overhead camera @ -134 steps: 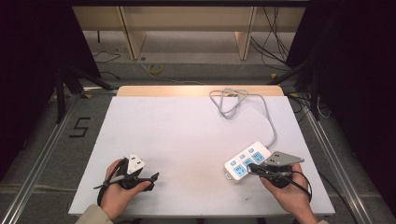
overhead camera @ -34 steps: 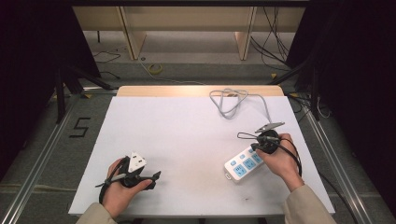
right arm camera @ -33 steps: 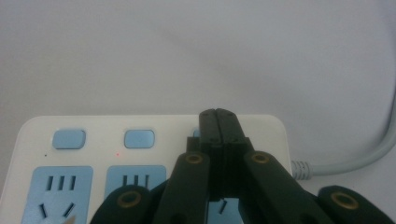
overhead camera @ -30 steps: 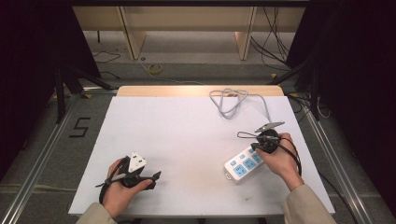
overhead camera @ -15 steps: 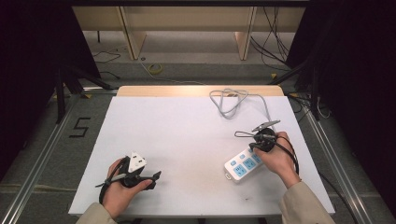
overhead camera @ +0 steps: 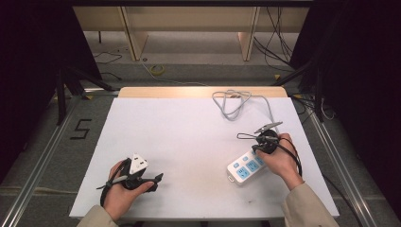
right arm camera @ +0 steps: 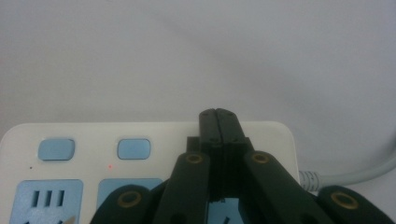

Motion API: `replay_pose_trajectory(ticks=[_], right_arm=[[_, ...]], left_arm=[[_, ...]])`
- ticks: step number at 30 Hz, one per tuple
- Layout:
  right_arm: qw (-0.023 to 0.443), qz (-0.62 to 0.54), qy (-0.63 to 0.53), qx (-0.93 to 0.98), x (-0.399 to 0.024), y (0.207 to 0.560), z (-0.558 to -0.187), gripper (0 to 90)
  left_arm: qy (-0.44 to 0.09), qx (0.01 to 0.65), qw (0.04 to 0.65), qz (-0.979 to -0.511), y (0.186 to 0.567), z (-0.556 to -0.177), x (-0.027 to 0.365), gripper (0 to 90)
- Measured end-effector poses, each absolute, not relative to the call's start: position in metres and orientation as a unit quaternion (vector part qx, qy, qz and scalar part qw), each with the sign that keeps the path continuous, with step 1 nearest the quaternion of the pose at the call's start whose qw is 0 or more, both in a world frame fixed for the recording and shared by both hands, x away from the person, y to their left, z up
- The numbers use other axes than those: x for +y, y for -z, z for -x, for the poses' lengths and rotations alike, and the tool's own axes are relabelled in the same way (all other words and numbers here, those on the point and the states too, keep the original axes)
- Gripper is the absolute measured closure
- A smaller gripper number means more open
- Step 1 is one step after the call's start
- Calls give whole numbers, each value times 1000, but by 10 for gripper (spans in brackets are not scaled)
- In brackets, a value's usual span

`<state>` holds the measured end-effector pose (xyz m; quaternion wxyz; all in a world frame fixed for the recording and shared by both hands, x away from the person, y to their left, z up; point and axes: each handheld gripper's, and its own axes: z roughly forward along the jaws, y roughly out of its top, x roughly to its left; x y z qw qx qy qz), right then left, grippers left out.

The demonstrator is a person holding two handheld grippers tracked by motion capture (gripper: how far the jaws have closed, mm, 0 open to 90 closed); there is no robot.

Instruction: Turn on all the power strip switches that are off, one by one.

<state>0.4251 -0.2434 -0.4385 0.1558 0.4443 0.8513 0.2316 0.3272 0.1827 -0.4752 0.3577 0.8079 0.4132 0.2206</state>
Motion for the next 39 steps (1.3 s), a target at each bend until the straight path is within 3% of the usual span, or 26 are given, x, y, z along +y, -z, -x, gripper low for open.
replay_pose_trajectory(ticks=[39], right_arm=[[155,-449,-214,854,-240,441,-427,900]], left_arm=[[-223,410,361,-807,475,-327,182,214]])
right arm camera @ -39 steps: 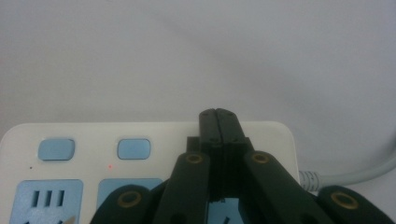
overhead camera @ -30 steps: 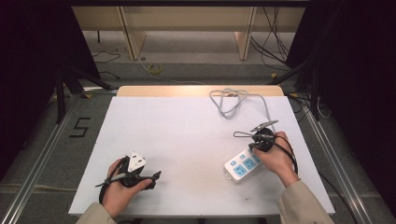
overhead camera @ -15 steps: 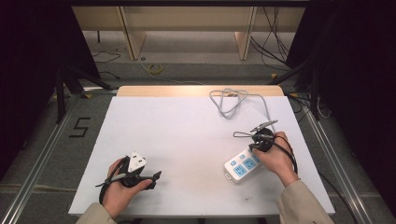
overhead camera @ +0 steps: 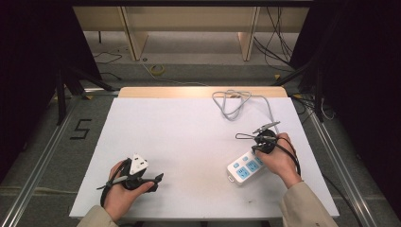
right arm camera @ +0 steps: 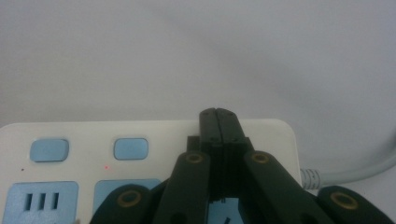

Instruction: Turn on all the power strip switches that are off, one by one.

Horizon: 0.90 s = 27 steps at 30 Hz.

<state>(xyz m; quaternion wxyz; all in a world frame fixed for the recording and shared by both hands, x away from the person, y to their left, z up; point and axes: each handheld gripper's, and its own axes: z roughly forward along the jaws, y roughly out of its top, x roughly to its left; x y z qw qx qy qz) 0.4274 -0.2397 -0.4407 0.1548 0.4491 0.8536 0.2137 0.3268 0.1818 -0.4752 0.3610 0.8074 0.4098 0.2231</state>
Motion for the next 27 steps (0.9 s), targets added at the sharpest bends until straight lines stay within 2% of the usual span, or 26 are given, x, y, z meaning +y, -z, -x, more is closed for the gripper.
replay_pose_trajectory(ticks=[27], right_arm=[[150,-451,-225,850,-242,442,-428,900]], left_arm=[[-225,410,363,-806,475,-326,182,215]])
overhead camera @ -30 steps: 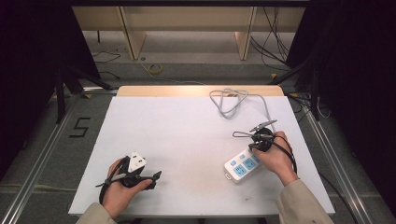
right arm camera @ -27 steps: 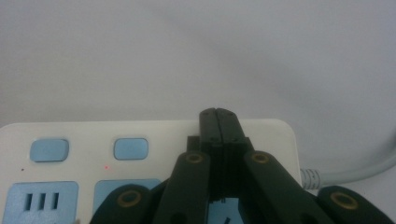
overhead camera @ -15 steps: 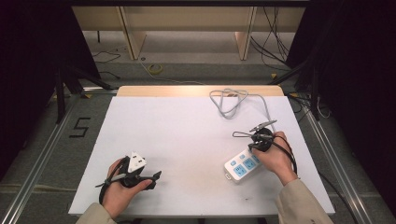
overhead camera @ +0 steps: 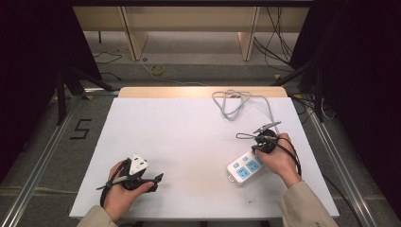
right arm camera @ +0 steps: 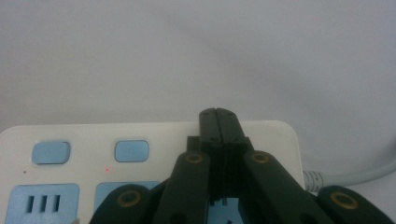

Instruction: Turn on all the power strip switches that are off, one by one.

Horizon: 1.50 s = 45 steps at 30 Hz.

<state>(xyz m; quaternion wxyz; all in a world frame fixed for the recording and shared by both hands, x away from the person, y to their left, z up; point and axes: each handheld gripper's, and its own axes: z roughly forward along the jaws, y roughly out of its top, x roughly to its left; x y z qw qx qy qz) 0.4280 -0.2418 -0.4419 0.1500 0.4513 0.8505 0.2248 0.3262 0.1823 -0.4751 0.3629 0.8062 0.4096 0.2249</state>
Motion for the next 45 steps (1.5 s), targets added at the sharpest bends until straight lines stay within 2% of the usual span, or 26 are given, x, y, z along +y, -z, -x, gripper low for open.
replay_pose_trajectory(ticks=[45], right_arm=[[154,-434,-237,855,-238,432,-417,900]], left_arm=[[-227,411,359,-806,474,-326,184,216]])
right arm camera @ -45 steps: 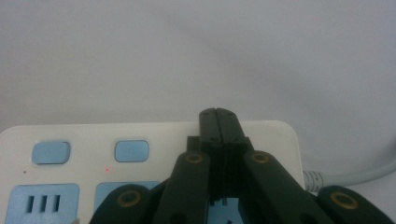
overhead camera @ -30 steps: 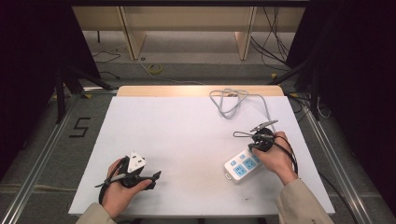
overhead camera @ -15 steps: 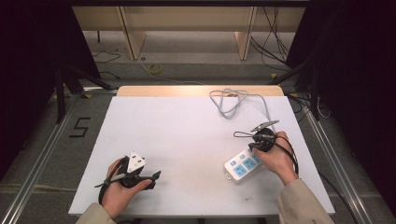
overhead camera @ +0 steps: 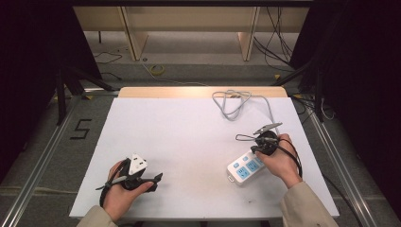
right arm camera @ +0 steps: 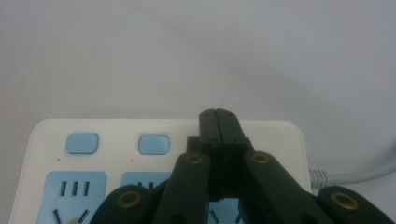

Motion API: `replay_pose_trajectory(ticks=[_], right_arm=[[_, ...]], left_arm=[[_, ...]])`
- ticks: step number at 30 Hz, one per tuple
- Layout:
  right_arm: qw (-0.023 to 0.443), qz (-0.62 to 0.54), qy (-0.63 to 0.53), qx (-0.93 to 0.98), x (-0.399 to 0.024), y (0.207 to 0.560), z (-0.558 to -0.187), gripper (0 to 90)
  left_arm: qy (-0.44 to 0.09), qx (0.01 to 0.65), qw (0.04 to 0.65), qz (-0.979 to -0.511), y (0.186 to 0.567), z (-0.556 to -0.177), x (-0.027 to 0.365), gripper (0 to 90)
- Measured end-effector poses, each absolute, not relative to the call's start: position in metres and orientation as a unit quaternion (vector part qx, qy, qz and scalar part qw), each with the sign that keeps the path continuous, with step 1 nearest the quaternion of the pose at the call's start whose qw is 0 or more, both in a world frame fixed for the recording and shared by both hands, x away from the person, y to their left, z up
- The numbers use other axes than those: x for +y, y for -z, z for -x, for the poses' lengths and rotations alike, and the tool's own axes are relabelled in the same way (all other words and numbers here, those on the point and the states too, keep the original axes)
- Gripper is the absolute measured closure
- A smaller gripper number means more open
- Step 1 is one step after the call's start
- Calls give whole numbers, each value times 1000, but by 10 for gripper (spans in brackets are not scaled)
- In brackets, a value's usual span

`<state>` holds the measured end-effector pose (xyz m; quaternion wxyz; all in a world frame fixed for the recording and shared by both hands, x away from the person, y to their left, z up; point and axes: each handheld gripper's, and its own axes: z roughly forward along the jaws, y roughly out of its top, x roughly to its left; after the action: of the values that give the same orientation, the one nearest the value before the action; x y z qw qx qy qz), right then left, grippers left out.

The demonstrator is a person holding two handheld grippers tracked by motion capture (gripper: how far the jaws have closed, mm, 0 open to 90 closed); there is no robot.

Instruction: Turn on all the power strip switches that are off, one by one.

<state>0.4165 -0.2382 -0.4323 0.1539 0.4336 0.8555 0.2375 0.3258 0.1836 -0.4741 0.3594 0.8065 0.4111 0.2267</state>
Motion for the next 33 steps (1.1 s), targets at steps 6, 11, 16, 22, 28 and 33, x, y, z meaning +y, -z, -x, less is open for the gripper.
replay_pose_trajectory(ticks=[6,11,16,22,28,33], right_arm=[[152,-431,-241,856,-237,430,-414,900],[151,-426,-241,859,-234,429,-413,900],[149,-422,-240,862,-231,428,-411,900],[148,-416,-241,864,-227,427,-408,900],[146,-411,-241,867,-224,426,-406,900],[142,-407,-242,870,-220,425,-405,900]], left_arm=[[-227,411,359,-806,474,-326,184,216],[-228,411,359,-806,474,-326,184,216],[-228,411,359,-806,474,-326,184,216],[-228,411,359,-806,474,-326,184,216],[-228,411,359,-806,474,-326,184,217],[-229,411,359,-806,473,-326,184,216]])
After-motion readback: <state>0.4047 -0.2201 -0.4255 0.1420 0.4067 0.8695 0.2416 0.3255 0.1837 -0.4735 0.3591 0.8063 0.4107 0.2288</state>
